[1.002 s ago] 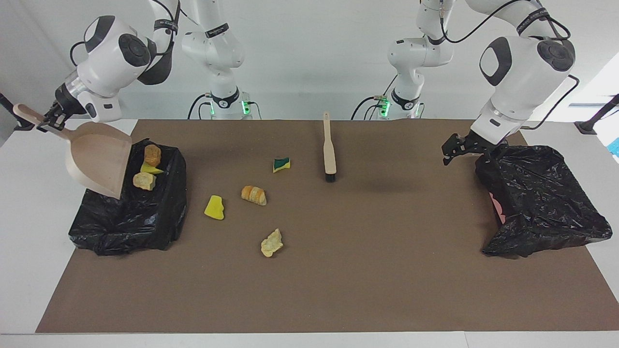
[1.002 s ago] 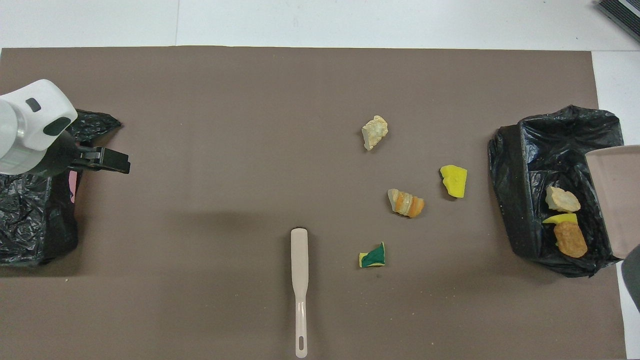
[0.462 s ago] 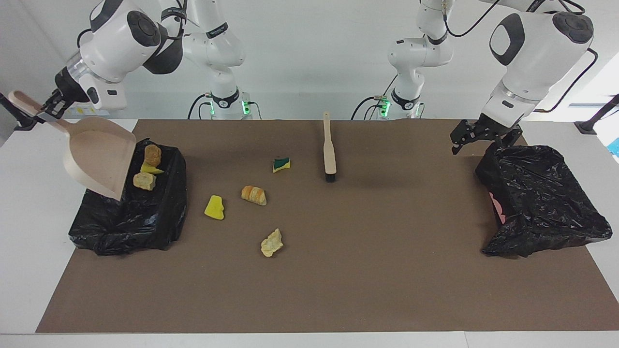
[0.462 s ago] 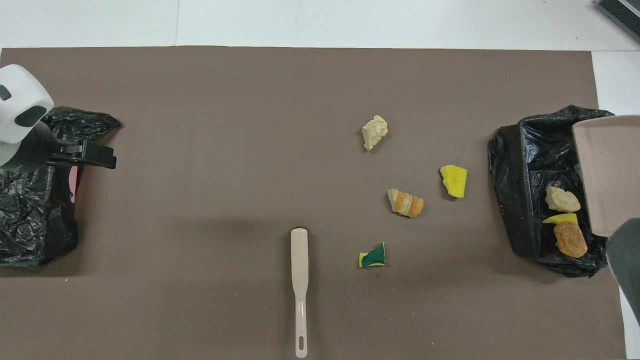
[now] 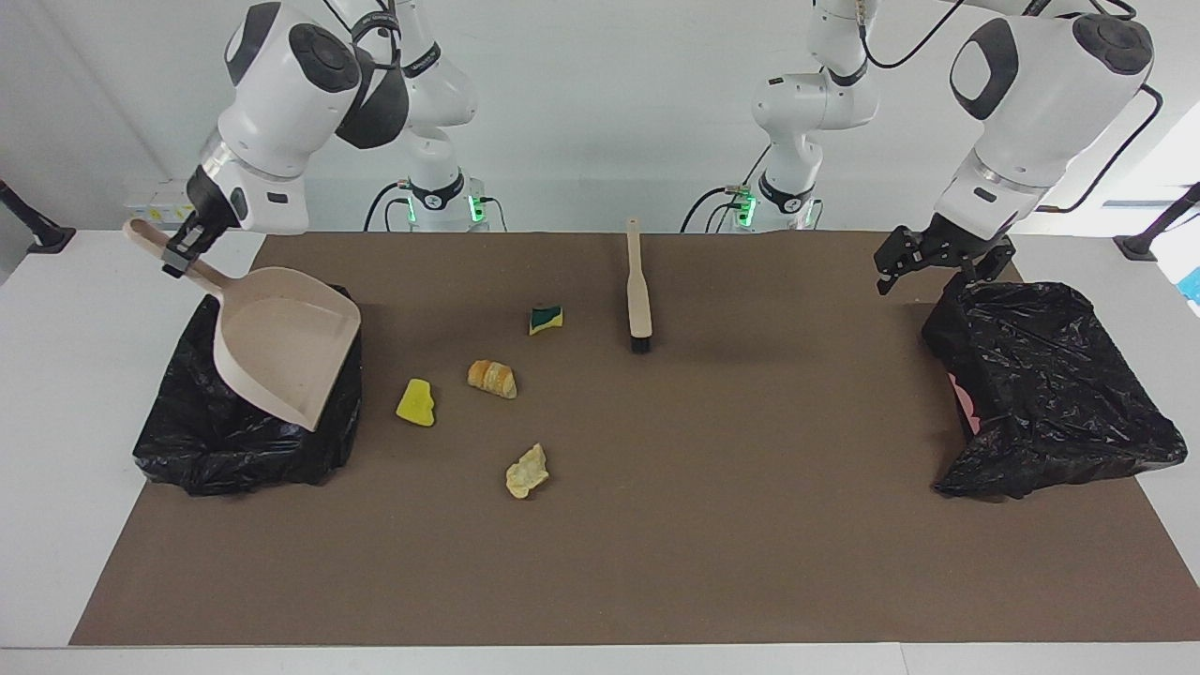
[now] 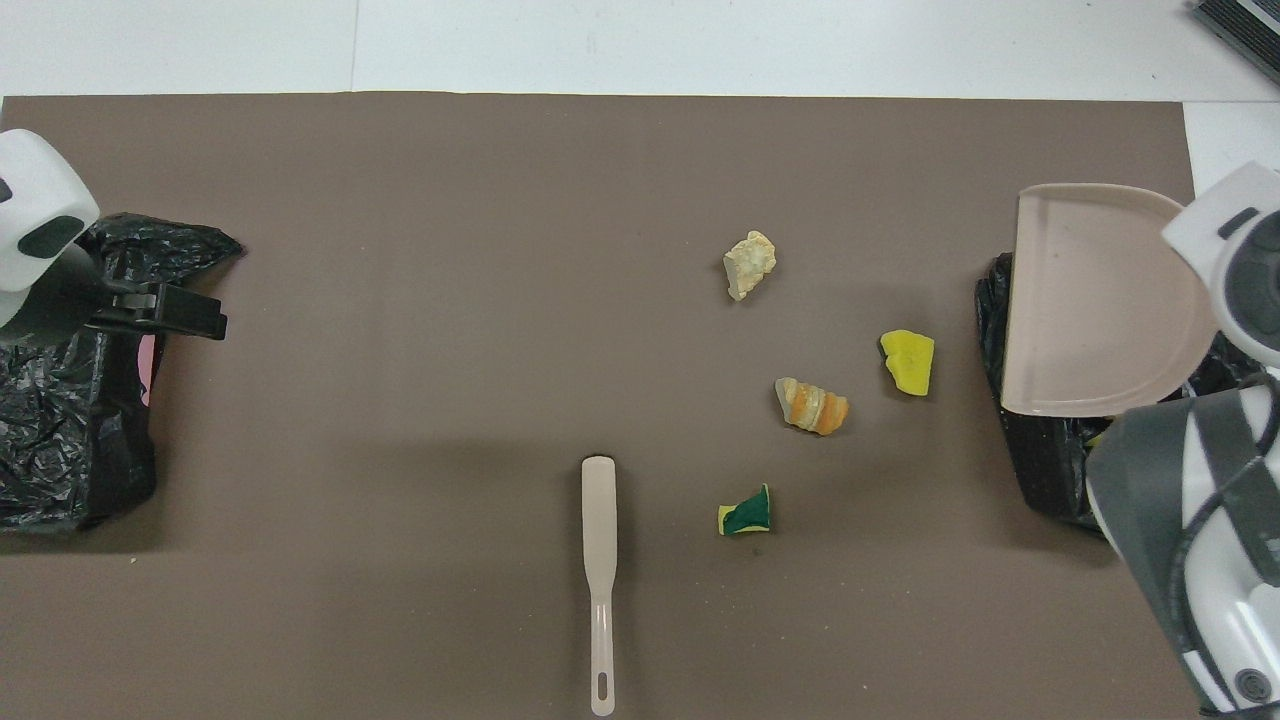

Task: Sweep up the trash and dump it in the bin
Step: 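Return the empty dustpan to the table center with the right gripper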

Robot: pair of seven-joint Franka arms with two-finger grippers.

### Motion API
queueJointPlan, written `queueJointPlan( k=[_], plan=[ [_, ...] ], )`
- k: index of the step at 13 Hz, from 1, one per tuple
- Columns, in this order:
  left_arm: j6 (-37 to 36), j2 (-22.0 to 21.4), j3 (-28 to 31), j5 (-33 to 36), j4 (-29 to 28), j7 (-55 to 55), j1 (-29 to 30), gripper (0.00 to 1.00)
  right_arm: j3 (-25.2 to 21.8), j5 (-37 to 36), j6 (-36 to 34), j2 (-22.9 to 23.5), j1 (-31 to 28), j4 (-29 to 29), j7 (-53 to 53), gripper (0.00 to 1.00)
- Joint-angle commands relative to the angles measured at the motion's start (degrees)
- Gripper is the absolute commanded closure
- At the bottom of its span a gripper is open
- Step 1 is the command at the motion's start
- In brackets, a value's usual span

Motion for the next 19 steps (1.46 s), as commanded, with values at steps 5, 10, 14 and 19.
queueJointPlan(
  k=[5,10,14,19],
  plan=[
    [-5.67,-2.29,0.26,1.21,1.27,2.44,0.48,0.00,-0.16,9.90,-13.61,19.39,12.37,22.35,27.73,1.00],
    [-8.31,-3.87,0.17,1.30,0.57,3.15,0.48,0.00,-0.34,20.11,-14.58,29.50,17.38,35.44,47.85,1.00],
    [-8.23,-3.97,0.17,1.30,0.39,3.32,0.31,0.00,-0.08,30.56,-12.84,34.96,19.07,41.53,67.35,1.00],
    [-8.23,-3.97,0.17,1.21,0.39,3.59,0.48,0.00,-0.25,38.82,-8.53,40.05,25.21,43.81,87.94,1.00]
  ],
)
